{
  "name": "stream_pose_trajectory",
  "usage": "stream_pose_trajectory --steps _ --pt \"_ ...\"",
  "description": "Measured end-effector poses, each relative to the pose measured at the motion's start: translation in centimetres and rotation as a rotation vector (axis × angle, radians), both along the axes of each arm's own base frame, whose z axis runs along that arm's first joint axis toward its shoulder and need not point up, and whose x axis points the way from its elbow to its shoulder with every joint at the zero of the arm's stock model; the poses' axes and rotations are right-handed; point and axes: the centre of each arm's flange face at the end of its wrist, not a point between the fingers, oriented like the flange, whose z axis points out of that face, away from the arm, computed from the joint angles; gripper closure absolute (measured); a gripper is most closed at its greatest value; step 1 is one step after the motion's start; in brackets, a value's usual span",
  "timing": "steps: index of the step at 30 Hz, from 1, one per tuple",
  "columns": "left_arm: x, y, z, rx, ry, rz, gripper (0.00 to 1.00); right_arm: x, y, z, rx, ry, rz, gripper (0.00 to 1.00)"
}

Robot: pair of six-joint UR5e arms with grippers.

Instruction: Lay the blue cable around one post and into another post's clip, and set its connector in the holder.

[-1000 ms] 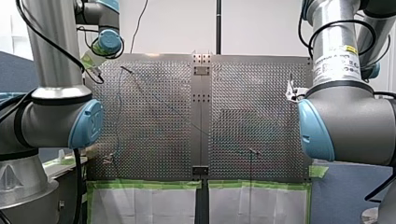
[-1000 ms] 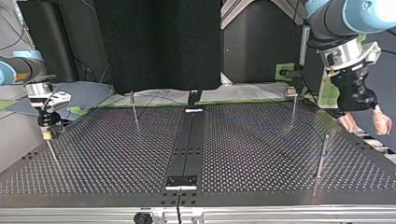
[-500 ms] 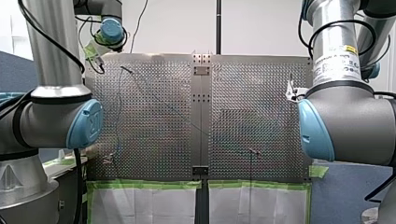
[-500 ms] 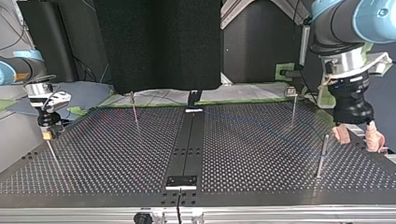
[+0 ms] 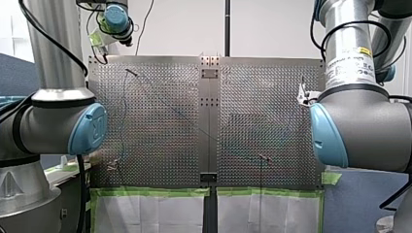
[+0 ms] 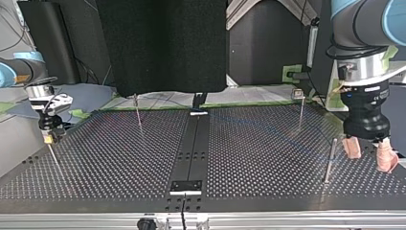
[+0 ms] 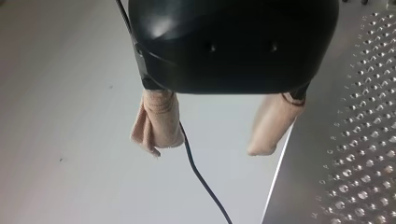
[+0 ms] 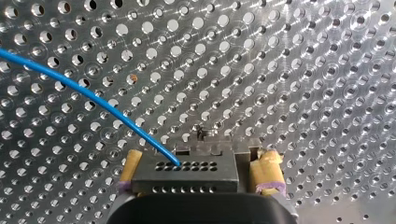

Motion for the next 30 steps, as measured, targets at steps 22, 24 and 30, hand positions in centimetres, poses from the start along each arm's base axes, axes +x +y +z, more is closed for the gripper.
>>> stream_pose_trajectory --steps 22,24,30 --pt "0.3 -1.1 -3.2 0.185 0.183 -0.077 0.00 0.0 0.0 0.0 0.000 0.000 0.000 0.00" --pt "0.7 -1.0 -3.9 0.205 0.201 -0.075 0.00 0.0 0.0 0.0 0.000 0.000 0.000 0.00" --pt "1.5 -0.9 -4.9 0.260 0.237 -0.065 0.00 0.0 0.0 0.0 0.000 0.000 0.000 0.00"
